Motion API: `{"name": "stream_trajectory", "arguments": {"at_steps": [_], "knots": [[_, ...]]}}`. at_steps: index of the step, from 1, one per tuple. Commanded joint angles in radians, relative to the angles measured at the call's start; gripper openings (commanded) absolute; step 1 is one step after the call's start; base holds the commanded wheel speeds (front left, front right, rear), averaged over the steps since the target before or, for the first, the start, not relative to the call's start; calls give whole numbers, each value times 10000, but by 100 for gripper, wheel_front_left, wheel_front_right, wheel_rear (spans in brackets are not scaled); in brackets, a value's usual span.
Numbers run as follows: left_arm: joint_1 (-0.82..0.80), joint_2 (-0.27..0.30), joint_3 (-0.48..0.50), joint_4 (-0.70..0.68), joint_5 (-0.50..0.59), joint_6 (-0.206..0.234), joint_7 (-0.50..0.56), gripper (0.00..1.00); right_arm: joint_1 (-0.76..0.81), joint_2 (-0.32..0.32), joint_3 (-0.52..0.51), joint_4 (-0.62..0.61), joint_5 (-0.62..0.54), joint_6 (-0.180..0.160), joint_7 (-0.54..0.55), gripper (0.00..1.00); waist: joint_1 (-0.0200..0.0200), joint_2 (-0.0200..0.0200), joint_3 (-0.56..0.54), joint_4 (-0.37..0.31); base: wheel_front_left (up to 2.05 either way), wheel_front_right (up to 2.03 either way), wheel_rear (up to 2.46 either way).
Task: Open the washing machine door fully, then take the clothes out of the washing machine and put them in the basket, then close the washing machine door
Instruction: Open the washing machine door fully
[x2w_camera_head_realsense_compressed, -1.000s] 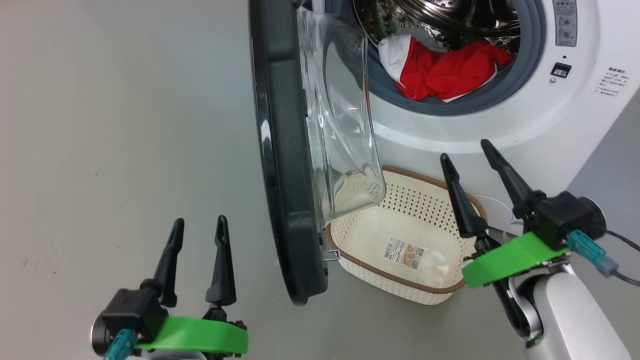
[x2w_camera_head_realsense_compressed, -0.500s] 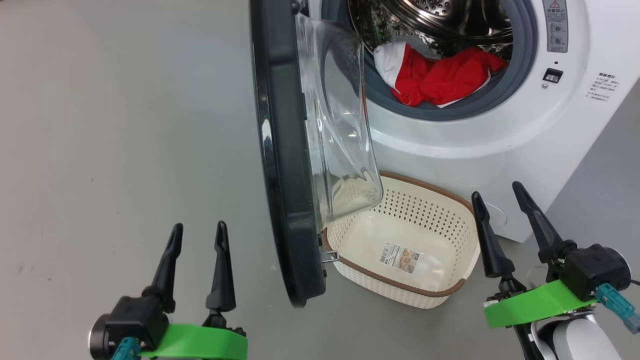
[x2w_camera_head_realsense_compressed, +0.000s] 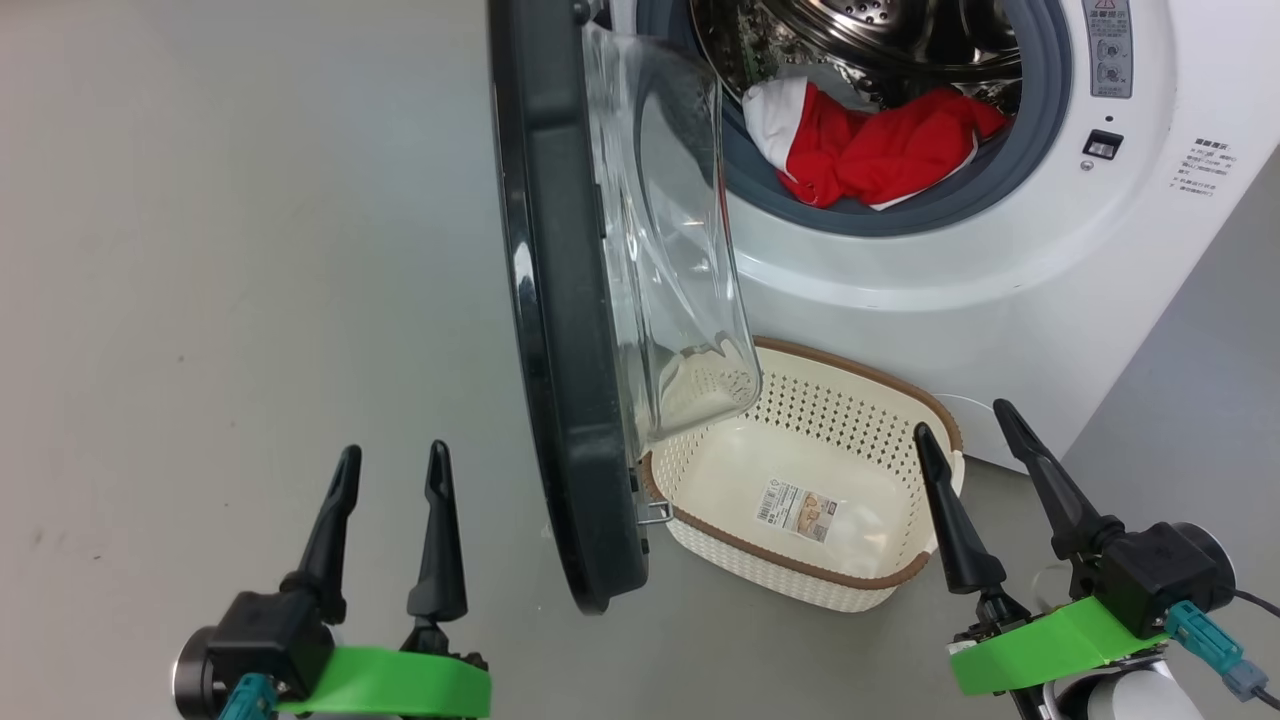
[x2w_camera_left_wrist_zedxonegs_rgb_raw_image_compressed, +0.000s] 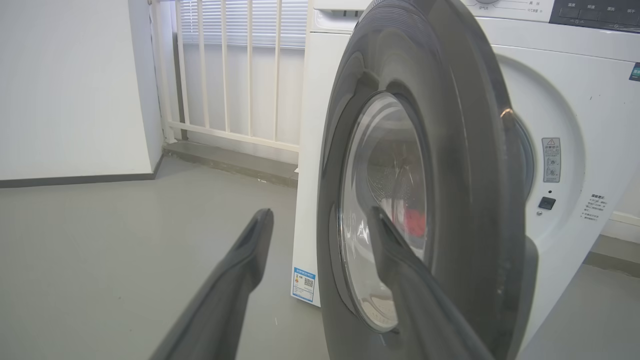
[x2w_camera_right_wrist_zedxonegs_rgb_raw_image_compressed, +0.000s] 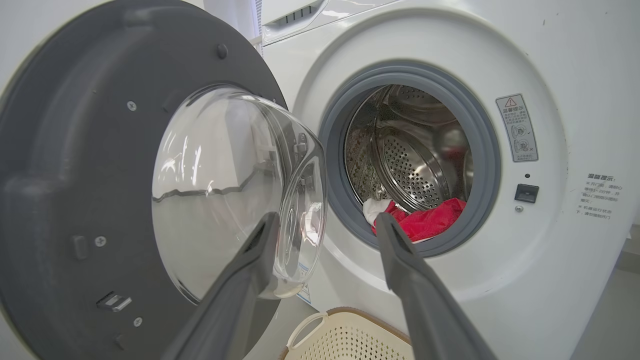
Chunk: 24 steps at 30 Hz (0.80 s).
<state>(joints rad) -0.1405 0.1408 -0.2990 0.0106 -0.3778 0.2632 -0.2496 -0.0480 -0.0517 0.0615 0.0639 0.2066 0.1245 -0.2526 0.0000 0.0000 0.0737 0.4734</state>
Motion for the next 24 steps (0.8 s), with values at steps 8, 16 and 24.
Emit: {"name": "stream_trajectory", "arguments": {"at_steps": [8, 16, 24], "knots": [[-74, 27, 463, -181, 178, -94, -120, 100, -168, 14, 194, -326, -36, 62, -89, 100, 0, 0, -18, -11, 0, 0, 0], [-85, 7, 496, -245, 192, -205, -121, 0, -125, 14, 210, -273, 37, 62, -90, 100, 0, 0, -88, -35, 0, 0, 0], [-475, -65, 450, -1251, 368, -383, -121, 0, -131, 14, 181, -225, 86, 62, -91, 100, 0, 0, -103, -60, 0, 0, 0]]}}
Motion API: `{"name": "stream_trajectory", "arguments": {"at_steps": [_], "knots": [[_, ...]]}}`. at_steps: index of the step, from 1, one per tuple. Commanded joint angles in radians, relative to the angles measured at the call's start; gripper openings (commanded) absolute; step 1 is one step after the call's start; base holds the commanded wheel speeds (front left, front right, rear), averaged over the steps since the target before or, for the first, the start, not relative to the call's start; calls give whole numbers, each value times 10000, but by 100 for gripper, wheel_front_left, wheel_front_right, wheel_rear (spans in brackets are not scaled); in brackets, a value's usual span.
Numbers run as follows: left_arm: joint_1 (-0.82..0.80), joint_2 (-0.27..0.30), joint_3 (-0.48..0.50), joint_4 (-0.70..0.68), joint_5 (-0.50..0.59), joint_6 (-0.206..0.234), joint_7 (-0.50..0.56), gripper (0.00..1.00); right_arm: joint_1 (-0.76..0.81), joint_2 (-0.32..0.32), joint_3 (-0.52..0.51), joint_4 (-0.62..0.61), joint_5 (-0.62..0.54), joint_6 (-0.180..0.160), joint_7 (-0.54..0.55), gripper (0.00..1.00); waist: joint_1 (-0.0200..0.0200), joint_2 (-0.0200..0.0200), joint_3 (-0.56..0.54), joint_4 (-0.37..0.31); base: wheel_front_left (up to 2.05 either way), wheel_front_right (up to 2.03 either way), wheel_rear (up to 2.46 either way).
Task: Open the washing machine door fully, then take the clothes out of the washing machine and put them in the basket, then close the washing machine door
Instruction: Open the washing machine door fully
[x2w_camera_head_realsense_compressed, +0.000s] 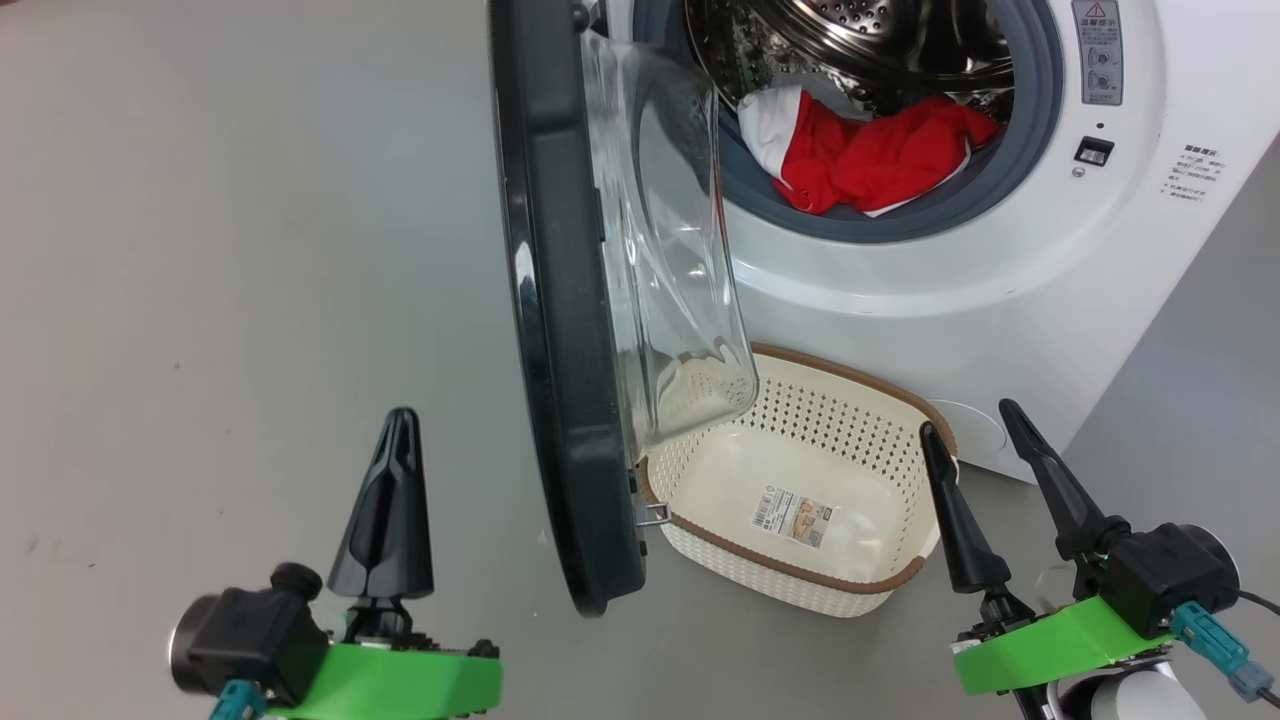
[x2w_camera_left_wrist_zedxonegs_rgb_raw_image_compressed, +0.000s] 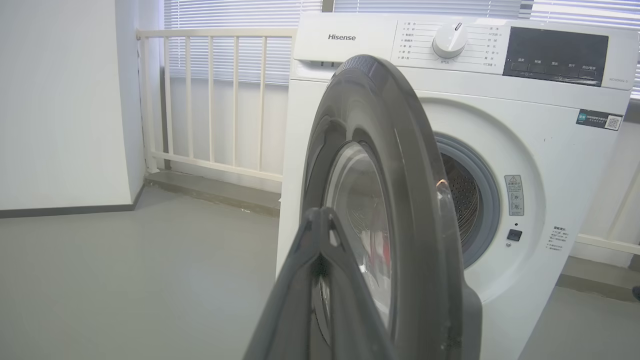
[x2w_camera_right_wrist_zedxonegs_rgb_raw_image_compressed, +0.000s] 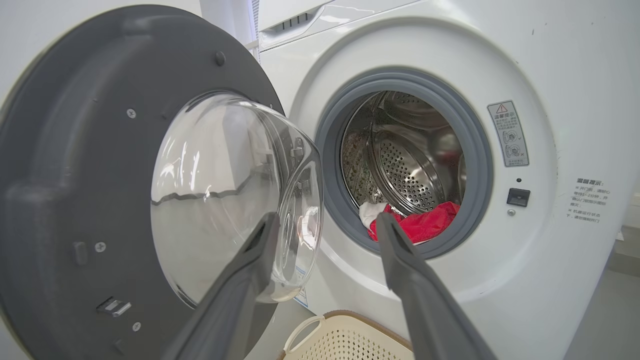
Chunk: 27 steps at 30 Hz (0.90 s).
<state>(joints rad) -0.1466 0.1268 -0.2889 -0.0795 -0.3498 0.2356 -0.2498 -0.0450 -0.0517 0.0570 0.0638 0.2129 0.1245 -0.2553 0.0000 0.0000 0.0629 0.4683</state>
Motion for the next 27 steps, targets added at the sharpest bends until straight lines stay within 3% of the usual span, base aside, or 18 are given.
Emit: {"name": "stream_trajectory", "arguments": {"at_steps": [1, 9, 19, 27], "knots": [[-479, 82, 319, -483, 96, -143, -120, 0, -170, 14, 226, -220, 31, 62, -64, 100, 0, 0, 8, -19, 0, 0, 0], [-1168, 163, -159, -1451, 378, -377, 161, 0, -280, 14, 258, -198, 64, 62, -64, 100, 0, 0, 101, -147, 0, 0, 0], [-1767, -4, -1135, -1707, 526, -798, 716, 0, -394, 14, 213, -157, 41, 62, -64, 100, 0, 0, 181, -332, 0, 0, 0], [-1641, -147, -2152, -1157, 466, -960, 2006, 0, -411, 14, 215, -106, 81, 62, -64, 100, 0, 0, 222, -350, 0, 0, 0]]}}
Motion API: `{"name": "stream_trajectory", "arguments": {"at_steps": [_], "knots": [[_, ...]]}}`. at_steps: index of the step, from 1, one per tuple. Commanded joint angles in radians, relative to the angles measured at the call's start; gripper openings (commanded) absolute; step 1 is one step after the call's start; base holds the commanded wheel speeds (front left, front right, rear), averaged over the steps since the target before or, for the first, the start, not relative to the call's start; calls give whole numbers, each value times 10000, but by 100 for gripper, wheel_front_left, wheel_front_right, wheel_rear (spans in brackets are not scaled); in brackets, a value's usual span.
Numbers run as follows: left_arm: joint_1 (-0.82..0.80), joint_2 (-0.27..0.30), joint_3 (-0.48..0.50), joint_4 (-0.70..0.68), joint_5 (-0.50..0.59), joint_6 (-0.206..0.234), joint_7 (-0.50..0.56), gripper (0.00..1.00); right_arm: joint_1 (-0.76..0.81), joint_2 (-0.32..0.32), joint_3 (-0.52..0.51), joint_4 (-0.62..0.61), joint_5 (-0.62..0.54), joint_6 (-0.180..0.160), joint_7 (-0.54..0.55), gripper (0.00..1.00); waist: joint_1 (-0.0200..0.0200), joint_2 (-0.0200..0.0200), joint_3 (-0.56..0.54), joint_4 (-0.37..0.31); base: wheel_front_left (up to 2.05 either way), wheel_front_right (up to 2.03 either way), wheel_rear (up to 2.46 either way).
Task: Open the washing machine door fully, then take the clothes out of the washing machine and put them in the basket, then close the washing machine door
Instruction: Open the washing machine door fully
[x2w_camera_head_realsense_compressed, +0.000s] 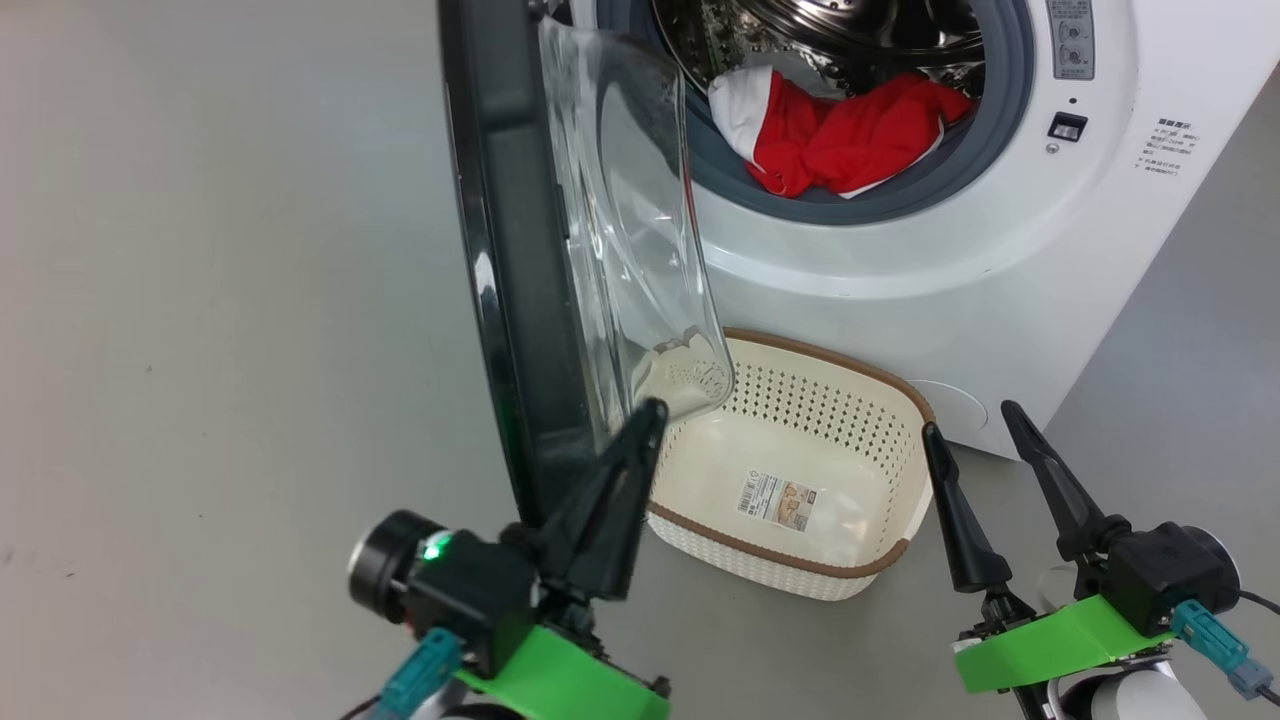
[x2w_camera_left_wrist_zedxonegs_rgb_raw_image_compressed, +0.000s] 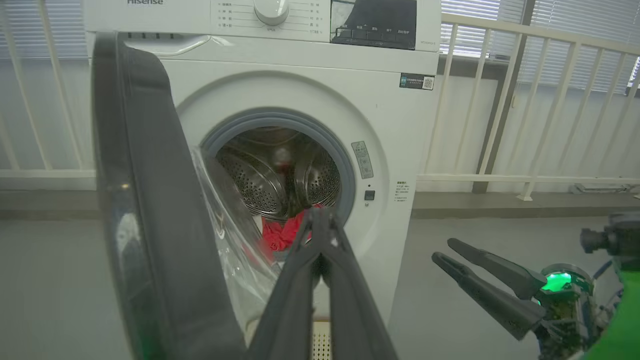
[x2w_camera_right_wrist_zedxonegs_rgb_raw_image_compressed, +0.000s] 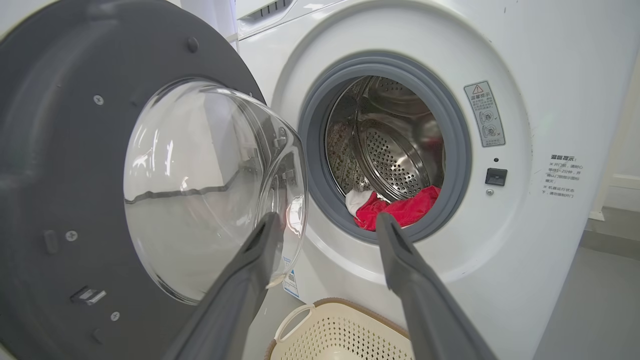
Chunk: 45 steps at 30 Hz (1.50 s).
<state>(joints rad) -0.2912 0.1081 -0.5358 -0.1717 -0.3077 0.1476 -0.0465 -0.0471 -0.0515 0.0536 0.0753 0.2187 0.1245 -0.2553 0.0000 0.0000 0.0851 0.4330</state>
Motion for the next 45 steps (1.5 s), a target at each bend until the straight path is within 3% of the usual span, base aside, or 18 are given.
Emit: {"name": "stream_trajectory", "arguments": {"at_steps": [1, 9, 23, 45], "knots": [[-170, 23, 221, -155, 13, -94, 116, 0, -389, 12, 250, -220, 30, 62, -64, 100, 0, 0, -2, 8, 0, 0, 0], [-86, 109, -61, 789, 111, 154, 963, 0, -393, 13, 315, -219, 68, 62, -64, 100, 0, 0, -42, 2, 0, 0, 0], [-213, 287, 530, 1820, 139, 741, 676, 0, -355, 13, 486, -198, 97, 62, -64, 100, 0, 0, -5, -162, 0, 0, 0], [529, 978, 2050, 1186, -402, 1788, 640, 0, -399, 13, 479, -199, -77, 62, -65, 100, 0, 0, 259, 41, 0, 0, 0]]}}
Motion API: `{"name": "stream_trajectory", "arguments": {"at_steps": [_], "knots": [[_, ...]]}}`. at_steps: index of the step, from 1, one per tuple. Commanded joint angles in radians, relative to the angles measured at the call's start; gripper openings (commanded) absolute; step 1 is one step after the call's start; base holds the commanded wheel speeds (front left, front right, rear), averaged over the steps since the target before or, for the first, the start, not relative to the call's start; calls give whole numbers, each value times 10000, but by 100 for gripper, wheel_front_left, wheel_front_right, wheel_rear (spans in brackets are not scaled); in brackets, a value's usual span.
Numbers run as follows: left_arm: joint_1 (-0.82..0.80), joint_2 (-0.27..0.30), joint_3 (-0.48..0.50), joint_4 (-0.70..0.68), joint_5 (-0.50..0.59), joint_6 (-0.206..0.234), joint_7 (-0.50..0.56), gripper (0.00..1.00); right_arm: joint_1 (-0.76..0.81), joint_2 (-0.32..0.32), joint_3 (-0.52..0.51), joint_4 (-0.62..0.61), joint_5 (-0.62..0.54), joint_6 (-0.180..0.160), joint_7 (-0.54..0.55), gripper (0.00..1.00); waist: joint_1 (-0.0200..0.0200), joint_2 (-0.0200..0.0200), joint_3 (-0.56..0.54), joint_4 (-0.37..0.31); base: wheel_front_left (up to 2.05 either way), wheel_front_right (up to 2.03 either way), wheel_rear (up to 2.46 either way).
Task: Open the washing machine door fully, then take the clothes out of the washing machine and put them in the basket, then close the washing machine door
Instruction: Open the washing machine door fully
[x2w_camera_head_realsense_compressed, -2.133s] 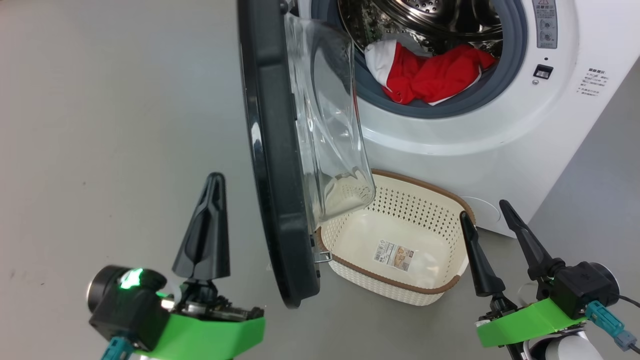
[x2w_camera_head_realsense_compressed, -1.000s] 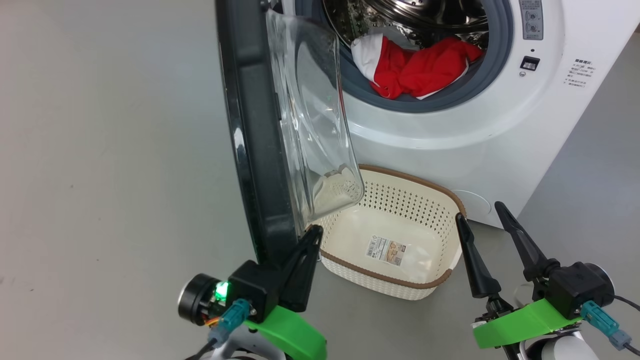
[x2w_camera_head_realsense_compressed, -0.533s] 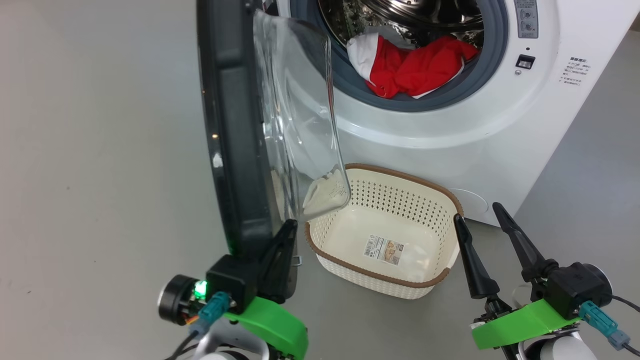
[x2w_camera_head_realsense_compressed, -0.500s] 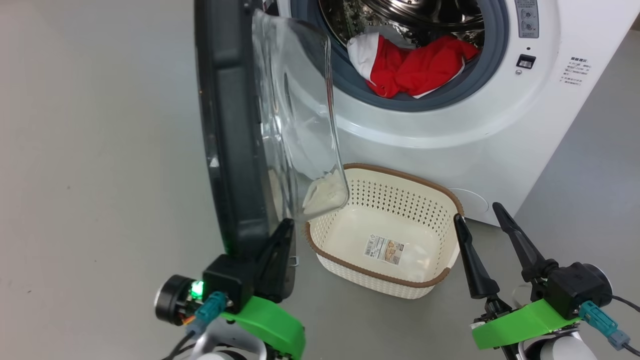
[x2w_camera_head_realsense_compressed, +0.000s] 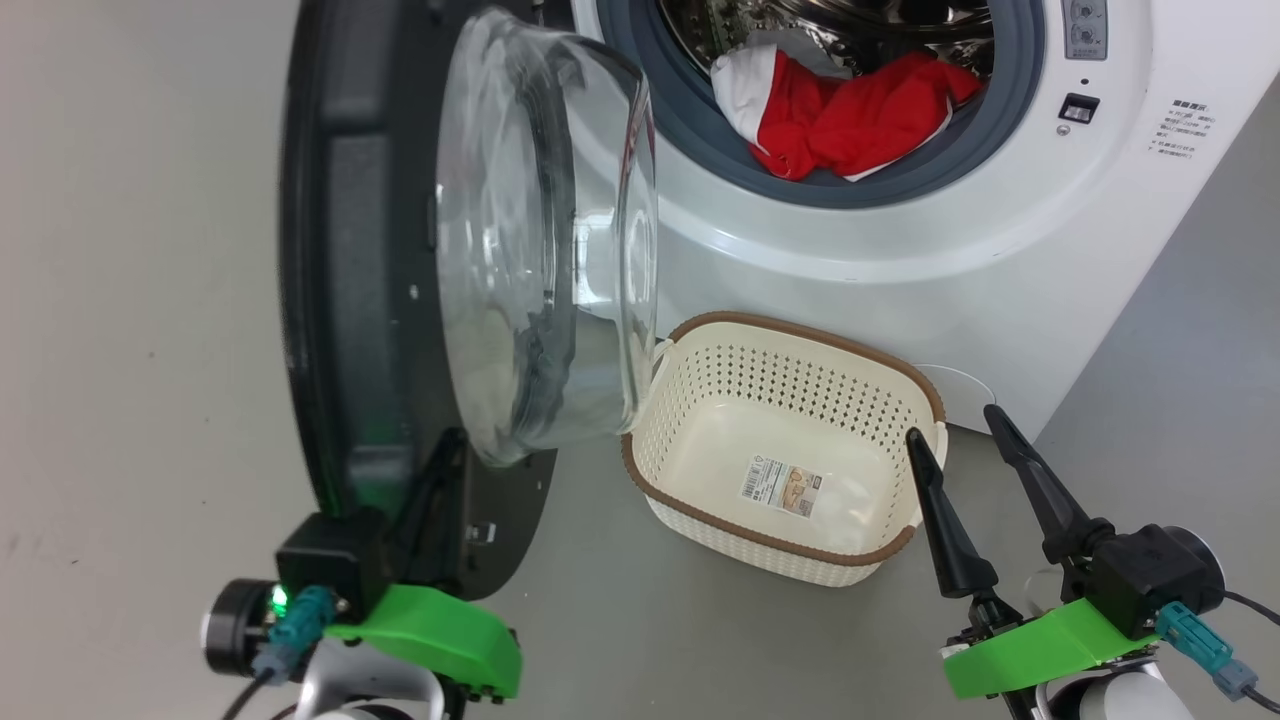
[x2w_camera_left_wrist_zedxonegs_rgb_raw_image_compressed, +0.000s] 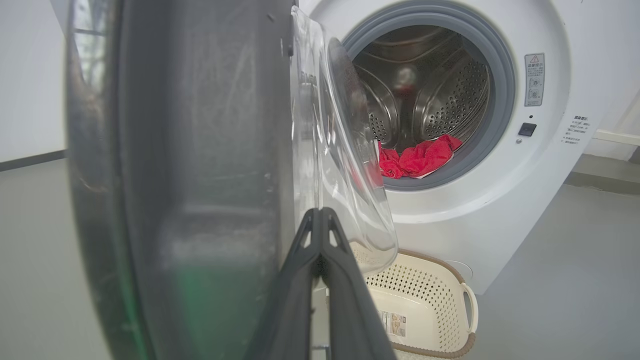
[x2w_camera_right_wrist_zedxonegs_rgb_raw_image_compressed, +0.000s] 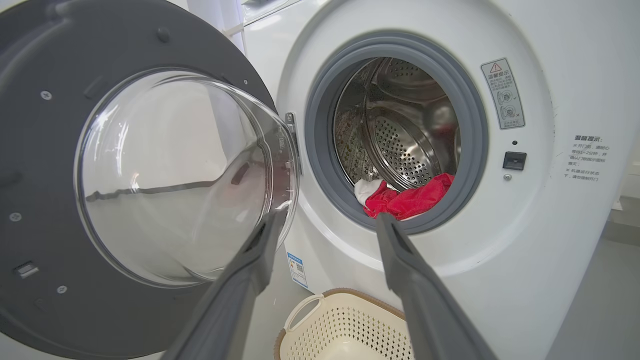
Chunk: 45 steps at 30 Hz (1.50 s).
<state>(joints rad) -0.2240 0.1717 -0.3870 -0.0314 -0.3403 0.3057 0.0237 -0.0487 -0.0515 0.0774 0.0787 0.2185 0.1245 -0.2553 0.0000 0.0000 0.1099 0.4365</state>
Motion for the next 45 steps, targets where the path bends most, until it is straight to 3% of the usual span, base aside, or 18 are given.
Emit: {"name": "stream_trajectory", "arguments": {"at_steps": [1, 15, 31, 45], "knots": [[-121, 388, 646, -216, -92, 246, -84, 0, -391, 13, 248, -233, -81, 62, -65, 100, 0, 0, 23, 7, 0, 0, 0], [145, 939, 1879, 149, -416, 755, -560, 0, -466, 13, 257, -280, -247, 62, -10, 100, 0, 0, 264, -33, 0, 0, 0], [-366, 1079, 2661, 1377, -885, 583, -1739, 0, -498, 13, 299, -672, -454, 62, 411, 100, 0, 0, 532, 122, 0, 0, 0], [-1545, 1460, 3064, 3173, -1116, 107, -2376, 0, -540, 13, 298, -1012, -713, 62, 706, 100, 0, 0, 858, 127, 0, 0, 0]]}}
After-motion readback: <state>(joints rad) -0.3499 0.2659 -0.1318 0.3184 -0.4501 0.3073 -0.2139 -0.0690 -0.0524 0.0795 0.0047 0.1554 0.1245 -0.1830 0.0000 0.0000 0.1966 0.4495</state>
